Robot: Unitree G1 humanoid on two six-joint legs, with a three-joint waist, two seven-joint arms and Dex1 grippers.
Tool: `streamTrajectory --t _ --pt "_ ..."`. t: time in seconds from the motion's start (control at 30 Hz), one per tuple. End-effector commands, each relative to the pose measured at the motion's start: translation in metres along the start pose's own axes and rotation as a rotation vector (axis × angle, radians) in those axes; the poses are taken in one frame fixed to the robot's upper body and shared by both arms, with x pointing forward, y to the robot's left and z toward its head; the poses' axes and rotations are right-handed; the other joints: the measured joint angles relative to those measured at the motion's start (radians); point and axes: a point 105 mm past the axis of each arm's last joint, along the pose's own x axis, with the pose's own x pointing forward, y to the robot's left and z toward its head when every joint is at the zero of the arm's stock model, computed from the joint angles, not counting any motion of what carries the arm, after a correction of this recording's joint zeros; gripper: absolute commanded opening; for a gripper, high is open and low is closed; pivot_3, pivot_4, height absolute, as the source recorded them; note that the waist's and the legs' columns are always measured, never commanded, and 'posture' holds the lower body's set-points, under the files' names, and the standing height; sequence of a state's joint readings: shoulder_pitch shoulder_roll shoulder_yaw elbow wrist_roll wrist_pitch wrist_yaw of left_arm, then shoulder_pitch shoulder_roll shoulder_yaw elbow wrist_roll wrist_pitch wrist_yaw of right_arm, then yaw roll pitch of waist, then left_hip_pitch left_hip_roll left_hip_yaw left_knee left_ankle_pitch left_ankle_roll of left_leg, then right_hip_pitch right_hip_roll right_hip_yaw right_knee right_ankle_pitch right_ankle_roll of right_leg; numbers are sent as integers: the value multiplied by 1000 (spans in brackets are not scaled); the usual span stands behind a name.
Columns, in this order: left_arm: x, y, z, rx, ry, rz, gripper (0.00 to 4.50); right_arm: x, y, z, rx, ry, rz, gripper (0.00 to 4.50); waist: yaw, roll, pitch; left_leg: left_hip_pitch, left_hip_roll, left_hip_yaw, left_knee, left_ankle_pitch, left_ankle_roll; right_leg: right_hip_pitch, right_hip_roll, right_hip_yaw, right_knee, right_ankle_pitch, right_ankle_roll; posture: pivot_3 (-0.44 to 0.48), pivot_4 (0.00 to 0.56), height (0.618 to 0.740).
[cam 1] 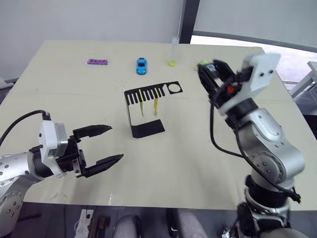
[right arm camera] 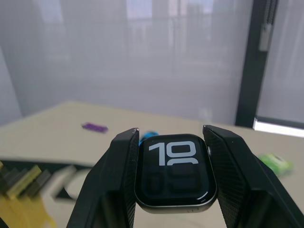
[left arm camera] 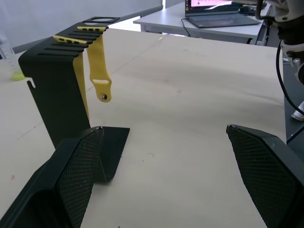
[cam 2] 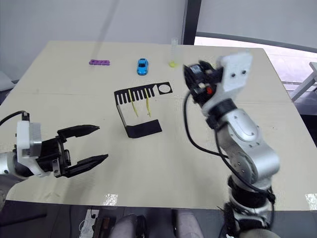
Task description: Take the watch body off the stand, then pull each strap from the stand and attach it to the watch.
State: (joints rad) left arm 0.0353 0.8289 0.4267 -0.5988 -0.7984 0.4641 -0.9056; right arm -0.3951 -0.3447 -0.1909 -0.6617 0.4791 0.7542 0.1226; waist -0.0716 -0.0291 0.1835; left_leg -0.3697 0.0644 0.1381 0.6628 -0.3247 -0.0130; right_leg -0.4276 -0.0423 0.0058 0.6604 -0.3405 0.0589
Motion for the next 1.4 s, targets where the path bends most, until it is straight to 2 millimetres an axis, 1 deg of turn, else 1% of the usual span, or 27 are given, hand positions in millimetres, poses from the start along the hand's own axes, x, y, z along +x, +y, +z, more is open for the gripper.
streamTrajectory --t 0.03,0.1,0.13,0.2,0.3,0.37,0.43,0.5,0.7,0.87,1.03,1.13,1.17,1.2,1.23,1.3,1.4 --pt "8 -4 0 40 -1 -64 4500 -21 -18 -19 -53 39 -47 1656 3 1 0 0 0 0 0 0 0 0 0 0 0 0 0 0 150 740" --pt "12 -4 0 48 -6 -81 4500 -29 -22 -32 -48 58 -67 1656 -11 1 1 0 0 3 0 0 0 -1 0 2 1 0 1 0 150 740" --pt "14 -4 -1 50 -10 -94 4500 -34 -26 -42 -27 84 -92 1656 -15 1 1 1 0 4 0 0 0 -1 1 3 2 1 1 0 150 740" --pt "17 -5 -1 56 -16 -115 4500 -41 -28 -54 -20 110 -109 1656 -16 1 0 3 1 4 0 1 -1 -1 2 3 3 1 1 0 150 740" --pt "27 -8 -4 53 -34 -162 4500 -55 -25 -86 32 196 -129 1656 -10 1 0 3 1 3 0 2 -2 -1 4 3 3 0 1 0 150 740" --pt "32 -10 -6 55 -36 -192 4500 -60 -23 -99 59 226 -144 1656 -8 1 0 2 1 3 0 2 -2 -1 3 3 2 0 1 0 150 740" --pt "38 -11 -6 54 -46 -223 4500 -64 -19 -117 53 260 -147 1656 -8 1 0 2 0 3 0 1 -1 -1 2 3 2 1 1 0 150 740" --pt "42 -12 -5 53 -53 -236 4500 -68 -18 -128 60 282 -165 1656 -9 1 0 2 0 3 0 1 -1 -1 2 3 2 1 1 0 150 740" --pt "42 -13 -6 50 -50 -244 4500 -74 -20 -149 75 324 -198 1656 -10 1 0 2 1 3 0 1 -1 -1 3 3 3 1 1 0 150 740" --pt "40 -11 -10 47 -24 -237 4500 -74 -13 -152 105 317 -159 1656 -9 1 0 2 1 3 1 1 -1 -1 2 3 3 1 1 0 150 740" --pt "39 -8 -9 50 -19 -240 4500 -73 -14 -156 109 320 -167 1656 -9 0 0 2 1 3 1 1 -1 -1 2 3 3 1 1 0 150 740" --pt "39 -8 -10 51 -15 -241 4500 -73 -15 -154 113 312 -162 1656 -9 0 0 3 1 3 1 1 -1 -1 2 3 3 1 1 0 150 740" --pt "38 -8 -10 51 -13 -240 4500 -73 -16 -152 104 304 -156 2726 -9 0 0 3 1 3 1 1 -1 -1 2 3 3 1 1 0 150 740" --pt "37 -8 -10 50 -11 -238 4500 -73 -17 -150 95 296 -147 3095 -9 0 0 3 1 3 1 1 -1 -1 2 3 3 1 1 0 150 740" --pt "37 -8 -11 49 -8 -236 4500 -72 -18 -148 83 287 -137 3597 -8 0 0 3 1 3 1 1 -1 -1 2 3 3 1 1 0 150 740" --pt "35 -7 -12 47 -3 -227 4500 -72 -20 -141 58 266 -116 4452 -8 0 0 2 1 3 1 1 -1 -1 2 3 3 1 1 0 150 740" --pt "28 -6 -15 39 13 -191 4500 -70 -25 -122 47 204 -54 4452 -8 0 0 2 0 3 1 1 -1 -1 2 3 3 1 1 0 150 740"
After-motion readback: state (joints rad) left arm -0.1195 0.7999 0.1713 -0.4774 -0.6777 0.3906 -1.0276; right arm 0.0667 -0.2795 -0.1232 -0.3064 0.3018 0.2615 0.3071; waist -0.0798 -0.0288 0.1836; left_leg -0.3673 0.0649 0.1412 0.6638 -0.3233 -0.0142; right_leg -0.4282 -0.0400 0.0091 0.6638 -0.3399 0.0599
